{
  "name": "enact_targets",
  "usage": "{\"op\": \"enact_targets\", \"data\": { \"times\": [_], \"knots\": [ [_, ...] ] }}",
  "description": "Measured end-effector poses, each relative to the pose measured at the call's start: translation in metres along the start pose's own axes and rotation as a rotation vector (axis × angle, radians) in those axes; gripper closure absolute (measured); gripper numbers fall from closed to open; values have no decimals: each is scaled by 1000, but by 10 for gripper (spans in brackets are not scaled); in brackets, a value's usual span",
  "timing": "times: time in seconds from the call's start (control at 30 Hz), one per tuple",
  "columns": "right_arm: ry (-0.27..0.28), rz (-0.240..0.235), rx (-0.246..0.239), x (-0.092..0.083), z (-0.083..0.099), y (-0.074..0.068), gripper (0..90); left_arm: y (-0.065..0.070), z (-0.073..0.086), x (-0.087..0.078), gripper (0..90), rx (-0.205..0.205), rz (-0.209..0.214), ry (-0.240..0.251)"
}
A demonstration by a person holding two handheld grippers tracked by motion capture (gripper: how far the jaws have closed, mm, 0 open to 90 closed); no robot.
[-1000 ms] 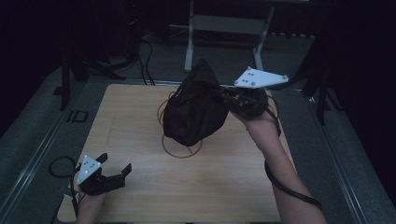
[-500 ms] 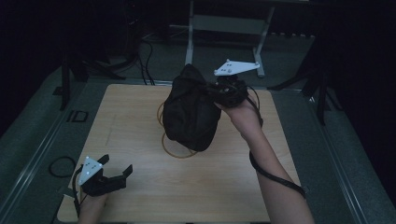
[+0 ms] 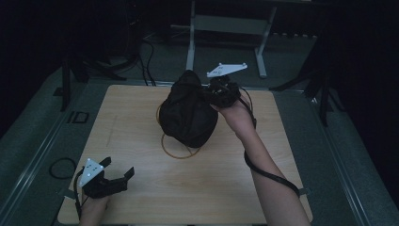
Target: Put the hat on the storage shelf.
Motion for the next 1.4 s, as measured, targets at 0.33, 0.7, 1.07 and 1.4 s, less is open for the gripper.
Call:
{"op": "enact_targets", "data": {
  "times": [0.33,0.7,1.07,1.4],
  "knots": [
    [-34,-35,57,19,14,2,826,1,3,2,13,-2,4,-10],
    [-63,-70,82,32,28,-2,587,0,5,3,13,-1,5,-17],
    [-61,-65,77,28,27,-4,460,-1,4,1,13,-6,4,-10],
    [-55,-59,83,17,32,2,349,0,4,2,13,-4,7,-8]
  ]
}}
Point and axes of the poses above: each handheld gripper's, and its own axes: x roughly forward along the jaws, z roughly out of its underside, y roughly to its right, the point moved 10 cm from there along x, roughly forward along the jaws, and after that the axes turned 8 degrees about -x, right-handed, at the moved point
